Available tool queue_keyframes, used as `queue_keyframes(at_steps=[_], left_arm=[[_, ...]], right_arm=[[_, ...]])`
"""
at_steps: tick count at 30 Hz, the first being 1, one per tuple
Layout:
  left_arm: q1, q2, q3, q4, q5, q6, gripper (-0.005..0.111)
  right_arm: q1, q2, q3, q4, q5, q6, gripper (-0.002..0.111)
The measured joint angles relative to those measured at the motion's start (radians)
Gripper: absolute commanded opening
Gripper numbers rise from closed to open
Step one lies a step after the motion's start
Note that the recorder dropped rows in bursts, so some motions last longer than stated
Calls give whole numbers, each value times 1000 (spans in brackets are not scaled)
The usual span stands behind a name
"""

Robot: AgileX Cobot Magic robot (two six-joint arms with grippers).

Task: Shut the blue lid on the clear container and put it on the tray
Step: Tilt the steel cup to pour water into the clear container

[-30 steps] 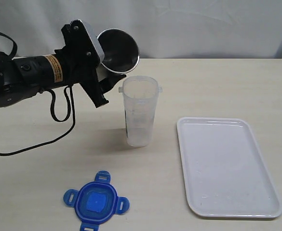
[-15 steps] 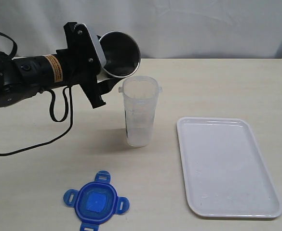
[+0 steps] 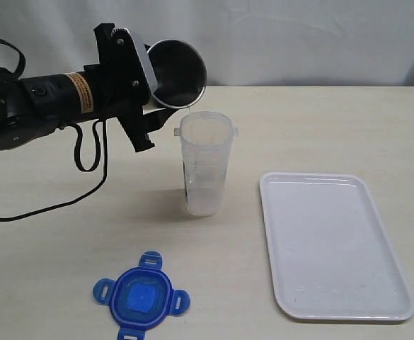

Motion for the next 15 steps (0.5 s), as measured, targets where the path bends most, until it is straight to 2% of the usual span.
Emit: queue_keyframes(at_steps=[15], left_arm=[[0,0,0,0,2,39,0]], right_arm=[[0,0,0,0,0,0,4]])
